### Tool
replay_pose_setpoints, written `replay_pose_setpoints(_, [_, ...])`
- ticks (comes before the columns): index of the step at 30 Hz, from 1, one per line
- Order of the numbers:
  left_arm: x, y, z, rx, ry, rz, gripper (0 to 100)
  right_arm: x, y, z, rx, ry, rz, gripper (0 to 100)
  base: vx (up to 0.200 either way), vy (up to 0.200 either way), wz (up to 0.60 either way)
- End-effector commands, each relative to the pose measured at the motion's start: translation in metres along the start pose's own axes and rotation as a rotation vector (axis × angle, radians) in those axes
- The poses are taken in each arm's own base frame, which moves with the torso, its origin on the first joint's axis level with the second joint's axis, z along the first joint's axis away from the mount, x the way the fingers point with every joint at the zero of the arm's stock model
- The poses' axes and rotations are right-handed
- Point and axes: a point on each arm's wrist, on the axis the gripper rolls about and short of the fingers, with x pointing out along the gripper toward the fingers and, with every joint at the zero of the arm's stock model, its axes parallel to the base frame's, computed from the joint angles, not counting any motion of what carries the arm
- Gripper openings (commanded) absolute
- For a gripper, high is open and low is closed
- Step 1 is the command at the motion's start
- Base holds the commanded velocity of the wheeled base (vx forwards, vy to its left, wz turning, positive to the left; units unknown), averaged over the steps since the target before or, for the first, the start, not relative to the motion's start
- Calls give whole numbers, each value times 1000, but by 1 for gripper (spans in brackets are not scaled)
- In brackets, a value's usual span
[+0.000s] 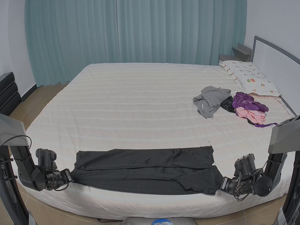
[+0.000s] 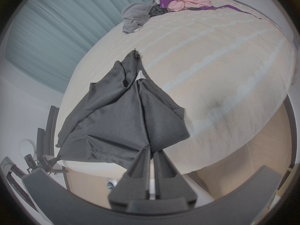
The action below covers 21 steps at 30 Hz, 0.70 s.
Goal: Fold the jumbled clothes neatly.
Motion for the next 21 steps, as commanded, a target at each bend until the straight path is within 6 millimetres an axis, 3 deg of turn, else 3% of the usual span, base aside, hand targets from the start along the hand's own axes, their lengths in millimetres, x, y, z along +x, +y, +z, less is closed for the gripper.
replay_pose_setpoints(1, [4, 1, -4, 1, 21, 7, 100, 5, -2, -4, -6, 22, -16, 100, 0, 0, 0])
replay_pose_setpoints(7, [5, 1, -4, 2, 23, 7, 100, 3, -2, -3, -6, 16, -11, 100, 0, 0, 0])
replay_pose_setpoints(12, [-1, -2, 8, -18, -33, -22, 100, -17, 4, 16, 22, -85, 48, 100, 0, 0, 0])
replay_pose_setpoints(17, [-11, -15, 34, -85, -142, -91, 100, -48, 1, 45, 82, -237, 103, 100, 0, 0, 0])
replay_pose_setpoints(21, [-3, -33, 45, -119, -152, -141, 100, -49, 1, 52, 108, -256, 124, 100, 0, 0, 0])
